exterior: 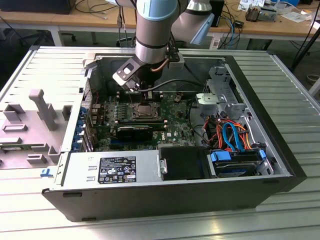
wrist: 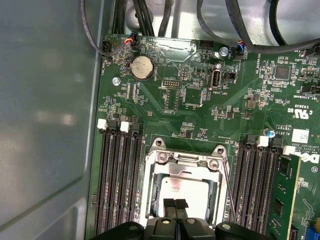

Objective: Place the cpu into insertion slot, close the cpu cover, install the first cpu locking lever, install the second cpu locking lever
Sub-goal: 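Close the cpu cover, then install the first cpu locking lever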

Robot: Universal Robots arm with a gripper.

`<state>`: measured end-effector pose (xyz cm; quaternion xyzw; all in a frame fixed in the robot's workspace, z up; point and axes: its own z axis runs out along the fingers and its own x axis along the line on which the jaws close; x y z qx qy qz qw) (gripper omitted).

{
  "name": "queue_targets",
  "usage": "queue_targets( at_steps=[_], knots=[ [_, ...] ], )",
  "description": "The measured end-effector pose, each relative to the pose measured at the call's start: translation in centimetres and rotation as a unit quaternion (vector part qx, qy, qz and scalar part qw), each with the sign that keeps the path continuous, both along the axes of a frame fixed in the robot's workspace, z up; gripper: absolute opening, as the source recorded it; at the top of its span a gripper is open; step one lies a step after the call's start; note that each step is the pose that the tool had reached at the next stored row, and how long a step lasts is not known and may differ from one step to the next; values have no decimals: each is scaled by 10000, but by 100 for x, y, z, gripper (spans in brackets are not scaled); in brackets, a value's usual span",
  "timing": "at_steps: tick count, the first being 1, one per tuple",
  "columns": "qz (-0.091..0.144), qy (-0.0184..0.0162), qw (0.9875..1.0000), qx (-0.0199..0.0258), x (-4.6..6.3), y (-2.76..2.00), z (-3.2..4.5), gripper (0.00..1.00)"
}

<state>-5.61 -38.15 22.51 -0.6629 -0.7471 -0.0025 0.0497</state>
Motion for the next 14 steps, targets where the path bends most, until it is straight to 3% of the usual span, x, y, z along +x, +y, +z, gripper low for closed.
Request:
queue_targets(
  at_steps=[9, 14],
  knots=[
    [36, 0, 10000, -3, 0, 0, 0, 11],
    [266, 0, 9996, -2, 0, 0, 0, 11]
  ],
)
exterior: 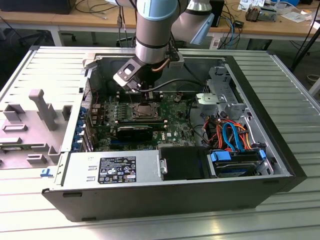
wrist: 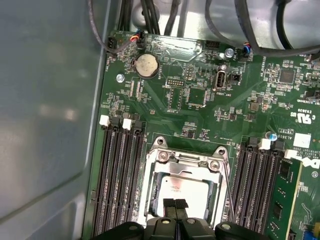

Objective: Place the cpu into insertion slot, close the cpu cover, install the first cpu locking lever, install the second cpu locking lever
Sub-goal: 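Install the first cpu locking lever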

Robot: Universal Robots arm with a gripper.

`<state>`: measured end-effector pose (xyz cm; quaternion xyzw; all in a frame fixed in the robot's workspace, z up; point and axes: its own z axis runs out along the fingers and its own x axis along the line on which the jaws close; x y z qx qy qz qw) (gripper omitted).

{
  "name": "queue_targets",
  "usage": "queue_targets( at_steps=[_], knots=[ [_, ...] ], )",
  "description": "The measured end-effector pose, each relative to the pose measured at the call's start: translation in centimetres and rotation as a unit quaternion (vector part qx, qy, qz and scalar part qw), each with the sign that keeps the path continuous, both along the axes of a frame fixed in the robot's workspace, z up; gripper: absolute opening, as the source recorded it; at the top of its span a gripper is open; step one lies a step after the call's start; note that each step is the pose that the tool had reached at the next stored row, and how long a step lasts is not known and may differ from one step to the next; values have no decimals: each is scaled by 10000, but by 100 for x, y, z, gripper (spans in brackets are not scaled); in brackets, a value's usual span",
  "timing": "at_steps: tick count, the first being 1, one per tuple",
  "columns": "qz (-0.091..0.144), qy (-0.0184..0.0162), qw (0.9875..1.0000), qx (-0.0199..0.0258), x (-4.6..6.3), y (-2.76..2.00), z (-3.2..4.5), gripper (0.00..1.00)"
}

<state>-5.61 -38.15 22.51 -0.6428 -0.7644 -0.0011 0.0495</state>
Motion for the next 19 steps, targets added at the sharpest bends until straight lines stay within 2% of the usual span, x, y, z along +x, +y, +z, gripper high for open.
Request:
queue_targets(
  at_steps=[3, 9, 16, 19],
  knots=[
    [157, 0, 9999, 0, 0, 0, 0, 11],
    [483, 0, 9988, 0, 0, 0, 0, 11],
    [760, 0, 9971, 0, 0, 0, 0, 11],
    [915, 0, 9958, 0, 0, 0, 0, 11]
  ],
)
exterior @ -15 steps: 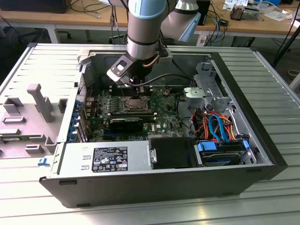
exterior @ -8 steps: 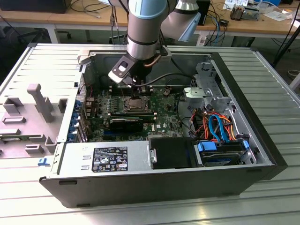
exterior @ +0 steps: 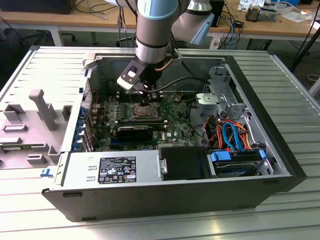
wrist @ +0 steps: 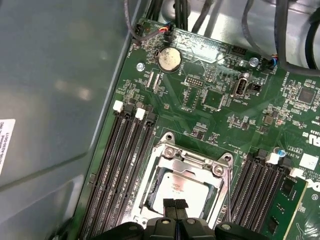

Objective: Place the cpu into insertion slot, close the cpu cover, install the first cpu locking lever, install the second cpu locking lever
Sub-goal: 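Install the first cpu locking lever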

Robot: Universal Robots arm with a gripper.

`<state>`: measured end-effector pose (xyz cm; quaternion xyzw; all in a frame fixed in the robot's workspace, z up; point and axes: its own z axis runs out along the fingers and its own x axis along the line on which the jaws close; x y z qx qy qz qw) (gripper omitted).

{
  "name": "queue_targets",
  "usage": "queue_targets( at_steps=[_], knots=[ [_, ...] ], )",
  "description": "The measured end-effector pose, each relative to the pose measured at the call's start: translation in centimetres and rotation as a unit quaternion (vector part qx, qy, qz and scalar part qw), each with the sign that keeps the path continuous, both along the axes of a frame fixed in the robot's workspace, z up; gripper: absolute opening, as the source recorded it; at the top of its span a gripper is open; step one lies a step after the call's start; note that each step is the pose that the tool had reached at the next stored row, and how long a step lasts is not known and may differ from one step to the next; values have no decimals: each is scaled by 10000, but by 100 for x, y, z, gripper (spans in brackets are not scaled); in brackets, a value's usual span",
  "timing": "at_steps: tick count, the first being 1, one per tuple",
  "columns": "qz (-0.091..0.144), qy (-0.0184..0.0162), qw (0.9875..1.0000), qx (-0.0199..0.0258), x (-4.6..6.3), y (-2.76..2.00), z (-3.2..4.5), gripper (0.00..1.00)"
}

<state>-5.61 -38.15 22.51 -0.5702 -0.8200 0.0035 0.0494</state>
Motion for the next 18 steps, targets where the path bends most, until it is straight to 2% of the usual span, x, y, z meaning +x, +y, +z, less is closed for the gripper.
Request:
queue_targets(
  at_steps=[10, 18],
  knots=[
    [298, 0, 9996, 0, 0, 0, 0, 11],
    [542, 0, 9985, 1, 0, 0, 0, 11]
  ],
)
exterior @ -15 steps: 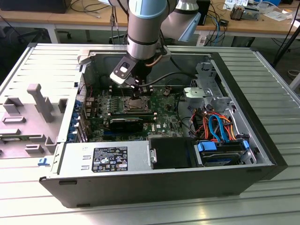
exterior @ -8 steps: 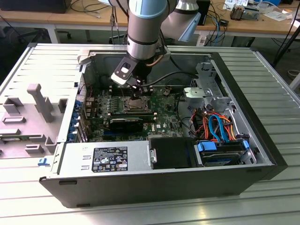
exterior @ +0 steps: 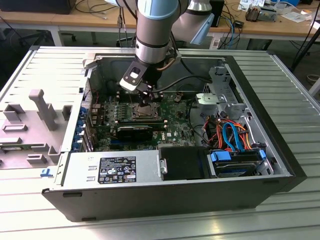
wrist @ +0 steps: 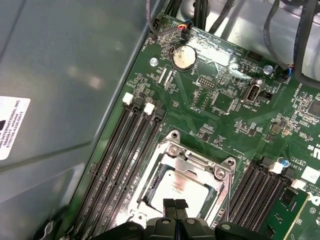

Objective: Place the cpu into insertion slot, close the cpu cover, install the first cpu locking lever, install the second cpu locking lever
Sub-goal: 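Install the first cpu locking lever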

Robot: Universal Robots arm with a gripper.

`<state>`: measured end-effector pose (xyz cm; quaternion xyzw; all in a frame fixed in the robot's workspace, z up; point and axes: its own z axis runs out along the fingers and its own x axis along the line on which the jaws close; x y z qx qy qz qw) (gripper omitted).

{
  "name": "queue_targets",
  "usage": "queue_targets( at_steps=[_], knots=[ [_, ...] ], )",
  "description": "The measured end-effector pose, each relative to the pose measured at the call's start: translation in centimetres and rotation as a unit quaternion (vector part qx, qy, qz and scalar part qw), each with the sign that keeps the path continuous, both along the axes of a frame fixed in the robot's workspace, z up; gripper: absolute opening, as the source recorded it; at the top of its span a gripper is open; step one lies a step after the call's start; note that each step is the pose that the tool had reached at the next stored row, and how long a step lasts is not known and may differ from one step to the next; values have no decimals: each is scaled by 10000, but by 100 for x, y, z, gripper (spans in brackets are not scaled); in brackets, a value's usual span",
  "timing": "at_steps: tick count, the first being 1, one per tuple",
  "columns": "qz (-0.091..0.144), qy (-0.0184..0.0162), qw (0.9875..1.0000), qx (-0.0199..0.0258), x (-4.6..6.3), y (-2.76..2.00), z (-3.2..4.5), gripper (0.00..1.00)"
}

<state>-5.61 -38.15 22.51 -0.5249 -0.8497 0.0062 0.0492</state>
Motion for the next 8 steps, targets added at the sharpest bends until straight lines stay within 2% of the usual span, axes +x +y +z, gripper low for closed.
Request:
queue_targets(
  at_steps=[8],
  knots=[
    [209, 0, 9998, 0, 0, 0, 0, 11]
  ],
)
